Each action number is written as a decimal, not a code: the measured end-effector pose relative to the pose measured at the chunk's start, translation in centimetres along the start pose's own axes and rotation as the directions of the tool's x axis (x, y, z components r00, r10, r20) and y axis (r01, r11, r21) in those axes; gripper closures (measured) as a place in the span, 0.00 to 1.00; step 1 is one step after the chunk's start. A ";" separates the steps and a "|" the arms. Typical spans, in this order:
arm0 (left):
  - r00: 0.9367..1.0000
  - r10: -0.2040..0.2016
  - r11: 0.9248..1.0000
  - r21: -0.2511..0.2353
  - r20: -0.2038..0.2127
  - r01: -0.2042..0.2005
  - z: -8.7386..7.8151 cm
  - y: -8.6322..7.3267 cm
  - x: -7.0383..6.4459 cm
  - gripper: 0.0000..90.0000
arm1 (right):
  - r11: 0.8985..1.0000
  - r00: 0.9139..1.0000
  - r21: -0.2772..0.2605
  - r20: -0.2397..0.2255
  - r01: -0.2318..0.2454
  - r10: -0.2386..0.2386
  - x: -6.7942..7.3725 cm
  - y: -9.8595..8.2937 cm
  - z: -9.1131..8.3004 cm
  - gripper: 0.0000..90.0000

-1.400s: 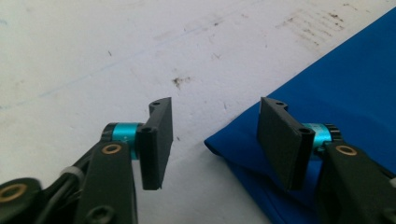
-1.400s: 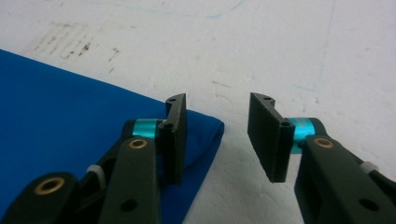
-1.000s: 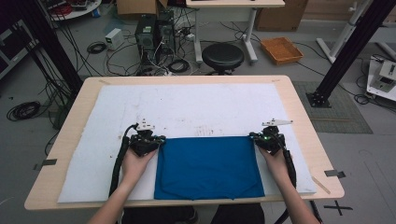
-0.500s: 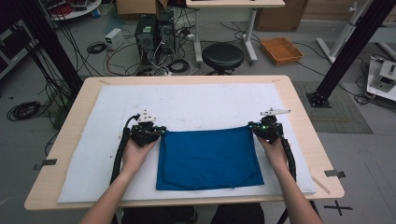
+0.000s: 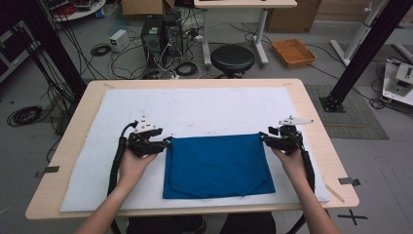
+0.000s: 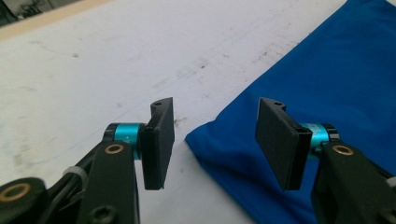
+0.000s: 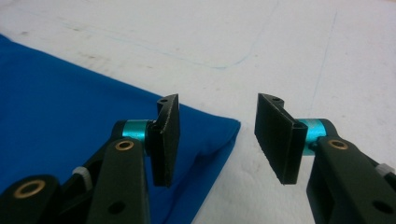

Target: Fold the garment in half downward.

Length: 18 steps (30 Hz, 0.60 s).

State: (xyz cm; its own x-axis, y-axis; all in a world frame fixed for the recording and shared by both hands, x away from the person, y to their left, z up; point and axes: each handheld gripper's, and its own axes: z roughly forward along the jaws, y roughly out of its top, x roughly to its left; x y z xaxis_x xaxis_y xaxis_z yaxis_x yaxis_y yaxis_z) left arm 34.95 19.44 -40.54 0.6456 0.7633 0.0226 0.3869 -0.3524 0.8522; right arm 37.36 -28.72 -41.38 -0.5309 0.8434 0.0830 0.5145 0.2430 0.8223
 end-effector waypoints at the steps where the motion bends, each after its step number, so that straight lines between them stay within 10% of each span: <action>1: 1.000 0.010 1.000 -0.010 -0.001 -0.010 -0.8 -0.4 -0.1 0.51 | 1.000 1.000 -0.009 -0.006 0.009 -0.009 0.1 -0.2 -0.5 0.56; 8: 1.000 -0.012 0.991 -0.133 -0.009 0.010 -4.7 -2.2 -0.8 0.51 | 0.998 0.999 -0.065 -0.032 0.002 -0.004 0.2 -0.6 -2.8 0.56; 18: 0.999 0.001 0.994 -0.111 0.044 0.003 -2.6 3.1 -1.9 0.51 | 0.996 1.000 -0.084 -0.027 -0.011 0.009 0.3 0.0 -2.8 0.56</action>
State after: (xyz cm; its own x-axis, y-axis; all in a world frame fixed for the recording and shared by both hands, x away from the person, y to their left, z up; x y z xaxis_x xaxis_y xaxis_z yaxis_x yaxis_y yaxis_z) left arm 33.17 18.31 -36.59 0.6747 0.7381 0.0006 0.3140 -0.2877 0.9048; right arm 35.31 -29.76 -39.78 -0.5442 0.8323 0.1054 0.4624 0.1927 0.8655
